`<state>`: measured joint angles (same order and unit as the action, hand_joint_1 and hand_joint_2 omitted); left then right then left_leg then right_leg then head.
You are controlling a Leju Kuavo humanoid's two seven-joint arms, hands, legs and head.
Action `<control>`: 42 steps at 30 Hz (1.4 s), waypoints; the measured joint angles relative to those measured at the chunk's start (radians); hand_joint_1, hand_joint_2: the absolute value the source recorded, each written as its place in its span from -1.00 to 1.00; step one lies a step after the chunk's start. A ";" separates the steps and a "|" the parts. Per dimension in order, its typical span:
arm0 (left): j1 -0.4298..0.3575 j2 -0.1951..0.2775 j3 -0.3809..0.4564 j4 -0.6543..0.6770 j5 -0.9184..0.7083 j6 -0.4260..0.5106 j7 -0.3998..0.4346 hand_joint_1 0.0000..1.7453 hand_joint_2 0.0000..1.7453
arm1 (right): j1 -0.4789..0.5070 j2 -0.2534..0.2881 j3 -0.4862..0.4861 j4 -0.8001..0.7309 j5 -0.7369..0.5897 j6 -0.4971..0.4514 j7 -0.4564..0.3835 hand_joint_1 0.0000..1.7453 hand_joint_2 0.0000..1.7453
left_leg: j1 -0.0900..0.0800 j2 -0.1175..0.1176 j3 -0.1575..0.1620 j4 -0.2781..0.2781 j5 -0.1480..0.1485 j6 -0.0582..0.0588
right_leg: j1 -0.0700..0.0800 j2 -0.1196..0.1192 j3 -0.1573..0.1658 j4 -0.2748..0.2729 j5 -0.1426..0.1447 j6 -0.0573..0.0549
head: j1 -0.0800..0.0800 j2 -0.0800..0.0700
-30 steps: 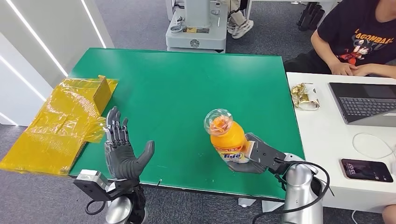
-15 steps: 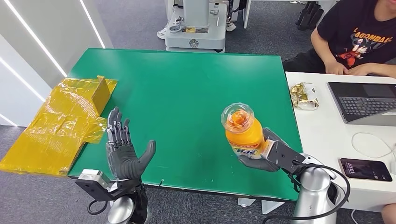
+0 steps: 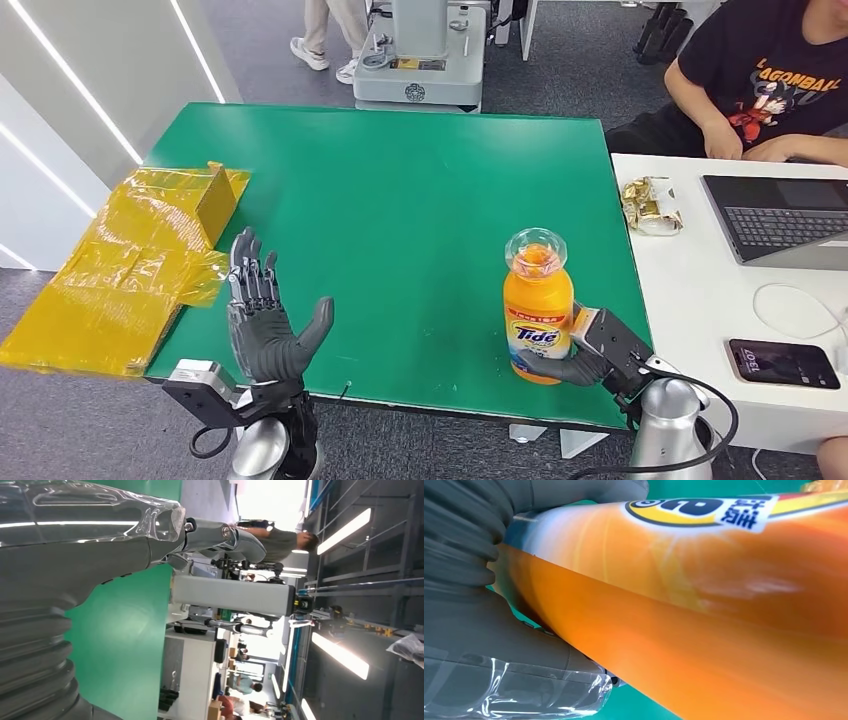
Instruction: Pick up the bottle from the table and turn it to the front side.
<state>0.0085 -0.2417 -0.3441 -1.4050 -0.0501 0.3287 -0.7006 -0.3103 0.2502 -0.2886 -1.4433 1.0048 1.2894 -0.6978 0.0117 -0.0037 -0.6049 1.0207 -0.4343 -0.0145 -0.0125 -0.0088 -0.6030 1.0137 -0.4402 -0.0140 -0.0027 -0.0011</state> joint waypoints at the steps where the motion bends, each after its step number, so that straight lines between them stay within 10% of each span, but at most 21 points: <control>1: -0.002 -0.001 0.000 0.000 -0.002 -0.003 0.001 -1.00 1.00 | 0.000 0.000 -0.001 -0.002 -0.006 0.000 0.000 1.00 1.00 | 0.000 0.000 0.000 0.000 0.000 0.000 | 0.000 0.000 0.000 0.000 0.000 0.000 | 0.000 0.000; 42: -0.100 -0.005 -0.058 0.043 0.002 -0.296 0.143 -1.00 1.00 | -0.152 0.024 0.190 0.073 0.245 0.000 0.121 1.00 1.00 | 0.000 -0.001 0.000 0.000 0.000 0.000 | 0.000 -0.001 0.000 0.000 0.000 0.000 | 0.000 0.000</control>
<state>-0.0911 -0.2471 -0.4025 -1.3623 -0.0484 0.0332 -0.5572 -0.4627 0.2747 -0.0987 -1.3699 1.2503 1.2894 -0.5764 0.0117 -0.0042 -0.6053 1.0208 -0.4340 -0.0148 -0.0125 -0.0096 -0.6026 1.0141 -0.4398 -0.0141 -0.0027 -0.0011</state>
